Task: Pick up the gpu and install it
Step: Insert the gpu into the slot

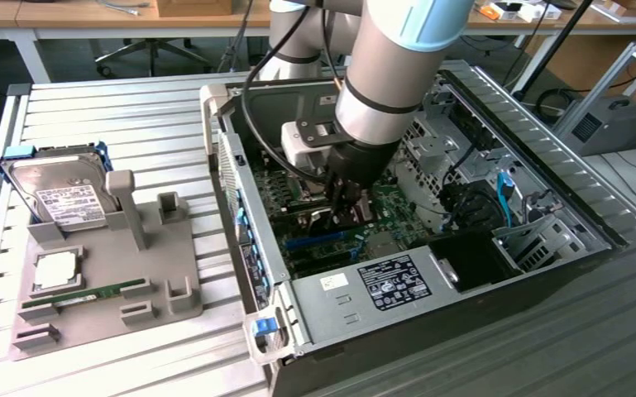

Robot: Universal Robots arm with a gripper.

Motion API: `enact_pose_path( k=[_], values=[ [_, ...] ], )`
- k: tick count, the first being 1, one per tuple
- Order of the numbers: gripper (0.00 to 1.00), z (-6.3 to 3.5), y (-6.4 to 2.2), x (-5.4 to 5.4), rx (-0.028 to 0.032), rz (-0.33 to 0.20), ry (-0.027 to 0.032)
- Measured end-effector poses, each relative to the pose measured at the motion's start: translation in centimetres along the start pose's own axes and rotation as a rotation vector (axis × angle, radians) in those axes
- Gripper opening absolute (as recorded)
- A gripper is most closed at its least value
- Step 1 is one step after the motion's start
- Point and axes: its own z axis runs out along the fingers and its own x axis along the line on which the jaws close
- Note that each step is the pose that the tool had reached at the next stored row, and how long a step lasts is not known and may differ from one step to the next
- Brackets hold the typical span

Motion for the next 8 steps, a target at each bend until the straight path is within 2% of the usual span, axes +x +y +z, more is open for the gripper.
enact_pose_path(
  k=[5,8],
  values=[
    [0.27,0.00,0.14,0.01,0.0000,0.000,0.0000],
    [0.27,0.00,0.07,0.01,-0.0023,0.000,0.0000]
  ],
)
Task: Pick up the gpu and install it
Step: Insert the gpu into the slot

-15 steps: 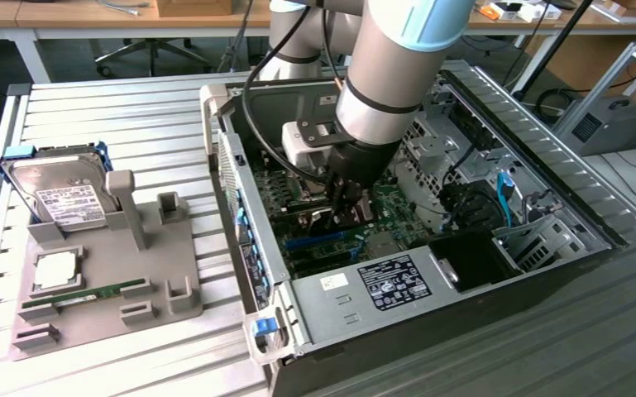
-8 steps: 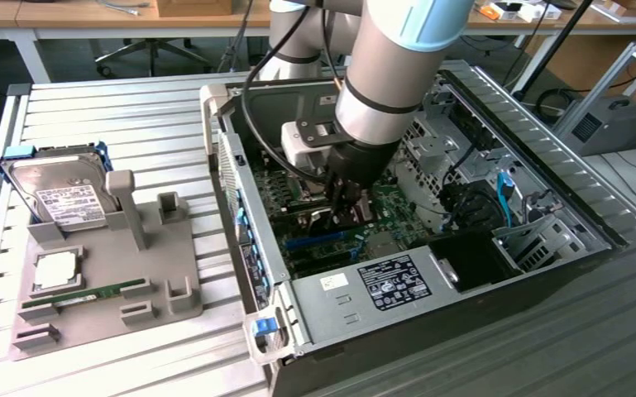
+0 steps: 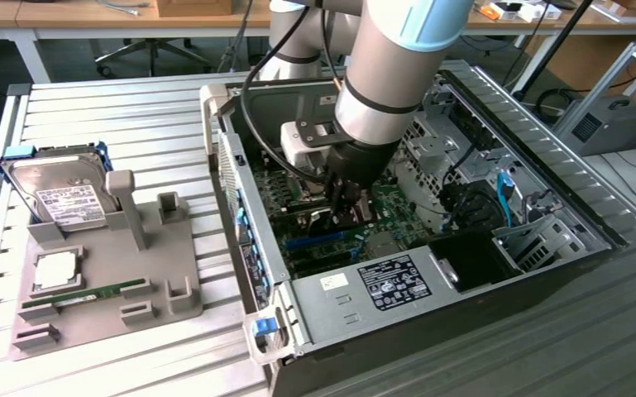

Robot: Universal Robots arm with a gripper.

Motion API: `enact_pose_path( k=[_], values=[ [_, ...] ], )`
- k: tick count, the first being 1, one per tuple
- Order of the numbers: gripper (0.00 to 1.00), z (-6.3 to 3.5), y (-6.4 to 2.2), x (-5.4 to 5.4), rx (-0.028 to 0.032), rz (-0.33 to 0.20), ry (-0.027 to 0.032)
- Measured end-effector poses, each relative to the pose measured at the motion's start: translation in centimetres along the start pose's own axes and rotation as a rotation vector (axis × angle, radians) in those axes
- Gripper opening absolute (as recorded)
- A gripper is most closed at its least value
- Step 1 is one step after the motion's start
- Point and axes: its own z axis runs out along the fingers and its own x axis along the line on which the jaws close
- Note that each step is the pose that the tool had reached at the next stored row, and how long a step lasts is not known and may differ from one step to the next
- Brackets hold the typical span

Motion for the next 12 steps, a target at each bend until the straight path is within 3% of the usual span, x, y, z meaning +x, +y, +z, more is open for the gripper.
enact_pose_path(
  k=[12],
  values=[
    [0.27,0.46,-0.02,0.03,-0.0003,0.000,0.0000]
  ],
)
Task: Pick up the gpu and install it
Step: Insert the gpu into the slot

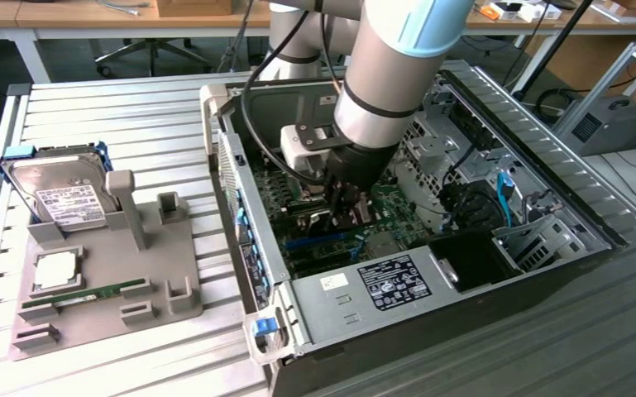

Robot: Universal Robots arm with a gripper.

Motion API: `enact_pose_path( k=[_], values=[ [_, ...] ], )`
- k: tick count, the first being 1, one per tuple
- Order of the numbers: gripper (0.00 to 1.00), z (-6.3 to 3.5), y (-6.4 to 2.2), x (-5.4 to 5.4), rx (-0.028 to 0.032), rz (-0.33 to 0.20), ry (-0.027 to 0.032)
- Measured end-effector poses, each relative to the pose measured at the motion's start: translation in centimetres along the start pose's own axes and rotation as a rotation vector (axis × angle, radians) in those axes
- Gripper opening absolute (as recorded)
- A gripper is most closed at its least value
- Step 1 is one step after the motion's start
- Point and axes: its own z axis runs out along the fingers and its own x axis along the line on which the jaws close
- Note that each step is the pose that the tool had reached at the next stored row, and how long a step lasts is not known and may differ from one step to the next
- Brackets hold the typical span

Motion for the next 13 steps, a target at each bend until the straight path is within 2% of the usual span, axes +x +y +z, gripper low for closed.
enact_pose_path(
  k=[13],
  values=[
    [0.27,0.28,-0.01,0.02,0.0000,0.000,0.0001]
  ],
)
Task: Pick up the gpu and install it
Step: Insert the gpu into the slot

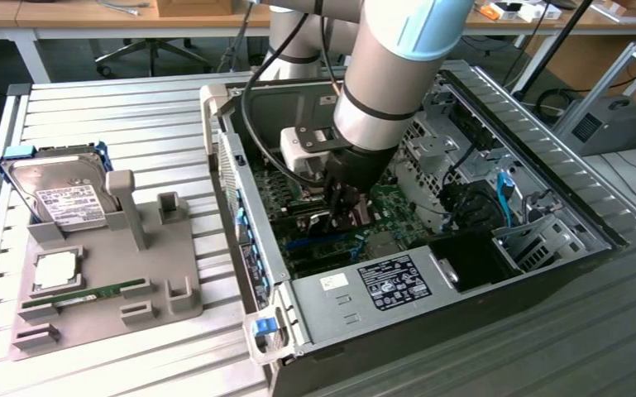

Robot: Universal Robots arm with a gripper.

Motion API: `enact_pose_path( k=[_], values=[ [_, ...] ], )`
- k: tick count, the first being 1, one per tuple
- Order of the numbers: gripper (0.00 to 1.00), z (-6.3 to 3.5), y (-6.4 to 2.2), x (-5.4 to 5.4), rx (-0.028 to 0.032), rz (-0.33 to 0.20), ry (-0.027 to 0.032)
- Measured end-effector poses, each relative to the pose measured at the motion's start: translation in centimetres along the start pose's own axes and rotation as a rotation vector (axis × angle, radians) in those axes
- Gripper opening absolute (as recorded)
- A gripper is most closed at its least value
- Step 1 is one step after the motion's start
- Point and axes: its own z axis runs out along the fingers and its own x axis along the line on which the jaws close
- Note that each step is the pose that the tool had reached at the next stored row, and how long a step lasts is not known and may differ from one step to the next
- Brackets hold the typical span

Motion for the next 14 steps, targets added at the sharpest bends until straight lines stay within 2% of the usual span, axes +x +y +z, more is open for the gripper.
enact_pose_path(
  k=[14],
  values=[
    [0.27,0.18,0.02,0.01,0.0000,0.000,-0.0001]
  ],
)
